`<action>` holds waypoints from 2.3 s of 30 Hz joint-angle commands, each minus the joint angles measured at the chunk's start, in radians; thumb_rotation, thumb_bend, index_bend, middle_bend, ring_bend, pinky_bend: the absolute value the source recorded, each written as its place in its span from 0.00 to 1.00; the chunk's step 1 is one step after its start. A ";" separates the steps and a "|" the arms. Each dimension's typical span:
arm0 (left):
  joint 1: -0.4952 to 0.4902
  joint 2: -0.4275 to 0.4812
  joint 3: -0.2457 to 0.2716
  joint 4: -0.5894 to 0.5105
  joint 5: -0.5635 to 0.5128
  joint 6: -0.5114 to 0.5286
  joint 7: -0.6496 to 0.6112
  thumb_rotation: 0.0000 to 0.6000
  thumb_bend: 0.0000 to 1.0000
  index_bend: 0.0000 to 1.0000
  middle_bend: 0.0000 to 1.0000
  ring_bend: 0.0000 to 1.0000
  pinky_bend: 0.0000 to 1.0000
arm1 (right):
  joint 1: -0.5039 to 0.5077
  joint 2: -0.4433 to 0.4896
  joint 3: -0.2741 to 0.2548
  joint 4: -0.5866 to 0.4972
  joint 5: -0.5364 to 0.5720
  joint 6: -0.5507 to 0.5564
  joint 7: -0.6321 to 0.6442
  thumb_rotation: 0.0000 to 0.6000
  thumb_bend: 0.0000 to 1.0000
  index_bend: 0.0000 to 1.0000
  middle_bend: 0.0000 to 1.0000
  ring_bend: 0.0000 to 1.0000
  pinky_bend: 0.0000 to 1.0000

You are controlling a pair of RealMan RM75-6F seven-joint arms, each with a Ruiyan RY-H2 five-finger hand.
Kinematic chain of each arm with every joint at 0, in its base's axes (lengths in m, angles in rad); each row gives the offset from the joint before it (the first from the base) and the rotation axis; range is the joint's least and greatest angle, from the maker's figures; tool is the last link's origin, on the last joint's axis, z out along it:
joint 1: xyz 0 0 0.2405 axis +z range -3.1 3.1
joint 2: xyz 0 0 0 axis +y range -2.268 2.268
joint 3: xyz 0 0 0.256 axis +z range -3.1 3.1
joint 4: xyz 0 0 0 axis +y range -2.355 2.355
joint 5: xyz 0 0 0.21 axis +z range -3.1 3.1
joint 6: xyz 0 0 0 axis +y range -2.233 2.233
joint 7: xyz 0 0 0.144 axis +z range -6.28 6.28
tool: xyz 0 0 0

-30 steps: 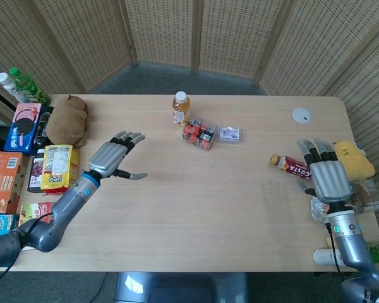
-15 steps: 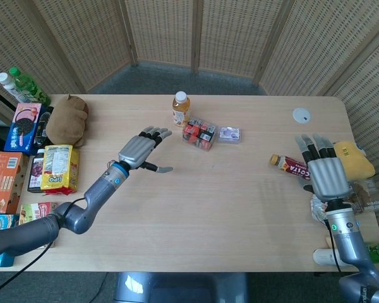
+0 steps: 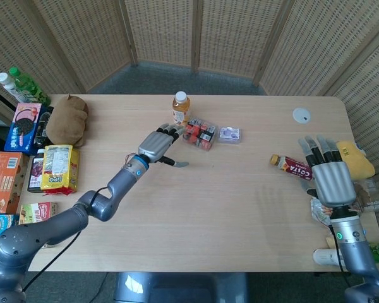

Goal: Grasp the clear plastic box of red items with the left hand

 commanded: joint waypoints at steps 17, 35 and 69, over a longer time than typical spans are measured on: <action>-0.132 -0.189 0.030 0.309 0.088 -0.116 -0.213 0.34 0.00 0.00 0.00 0.00 0.00 | -0.033 0.025 0.005 -0.017 -0.001 0.034 0.002 1.00 0.24 0.00 0.00 0.00 0.00; 0.167 0.244 0.213 -0.424 0.210 0.207 -0.170 0.33 0.00 0.00 0.59 0.72 0.25 | -0.012 0.021 0.027 -0.062 -0.039 0.045 -0.030 1.00 0.24 0.00 0.00 0.00 0.00; -0.104 -0.170 0.045 0.118 0.063 0.036 0.141 0.71 0.00 0.00 0.00 0.00 0.00 | -0.071 0.070 0.009 -0.078 -0.082 0.098 0.074 0.92 0.24 0.00 0.00 0.00 0.00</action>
